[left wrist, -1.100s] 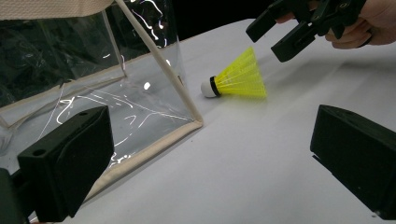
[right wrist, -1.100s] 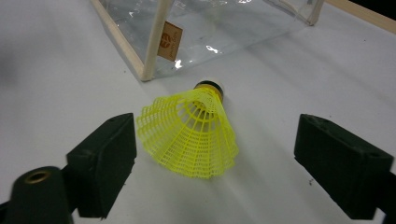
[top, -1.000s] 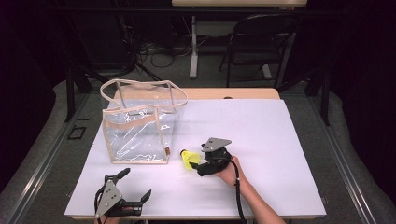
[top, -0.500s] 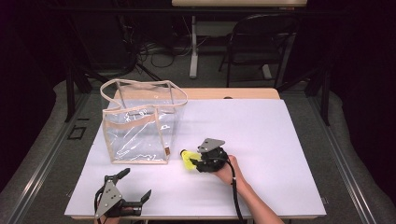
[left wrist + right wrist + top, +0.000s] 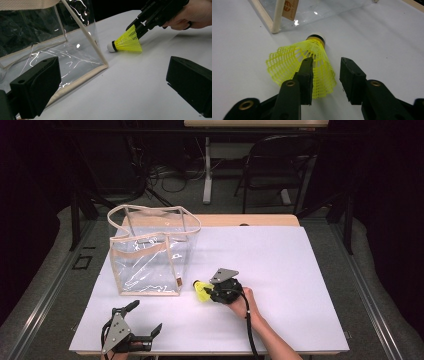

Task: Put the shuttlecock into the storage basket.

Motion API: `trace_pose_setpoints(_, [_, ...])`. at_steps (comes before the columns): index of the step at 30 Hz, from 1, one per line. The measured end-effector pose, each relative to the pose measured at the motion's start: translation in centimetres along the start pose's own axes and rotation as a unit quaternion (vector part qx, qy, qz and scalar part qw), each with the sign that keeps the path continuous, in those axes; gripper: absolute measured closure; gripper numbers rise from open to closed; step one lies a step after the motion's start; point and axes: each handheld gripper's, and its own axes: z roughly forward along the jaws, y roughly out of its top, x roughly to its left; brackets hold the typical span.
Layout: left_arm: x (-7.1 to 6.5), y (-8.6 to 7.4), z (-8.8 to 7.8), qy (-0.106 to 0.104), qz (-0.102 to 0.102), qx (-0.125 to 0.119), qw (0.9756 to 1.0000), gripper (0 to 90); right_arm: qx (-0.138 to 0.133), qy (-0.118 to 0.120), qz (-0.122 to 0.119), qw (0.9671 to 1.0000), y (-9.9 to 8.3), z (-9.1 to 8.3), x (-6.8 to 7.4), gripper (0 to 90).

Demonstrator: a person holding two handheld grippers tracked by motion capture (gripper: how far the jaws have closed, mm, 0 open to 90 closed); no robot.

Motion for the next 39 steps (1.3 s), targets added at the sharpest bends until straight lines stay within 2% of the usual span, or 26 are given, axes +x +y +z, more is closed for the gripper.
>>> trace_pose_setpoints(4, [-0.03,-0.01,0.03,0.001,-0.001,0.001,1.0000,0.0,0.001,-0.006,0.004,1.0000,-0.05,0.07,0.00,70.4])
trace_pose_setpoints(15, [0.01,-0.01,0.01,0.002,0.001,0.001,1.0000,0.0,0.000,-0.010,0.011,0.9999,-0.08,0.16,0.11,78.1])
trace_pose_setpoints(33, [0.00,-0.01,-0.06,0.002,0.002,0.002,1.0000,0.0,0.001,-0.012,-0.001,0.9999,0.03,0.06,0.36,88.1])
trace_pose_setpoints(39, [0.00,-0.01,-0.07,0.001,0.002,0.002,1.0000,0.0,-0.004,-0.003,-0.007,1.0000,0.04,-0.15,0.20,89.0])
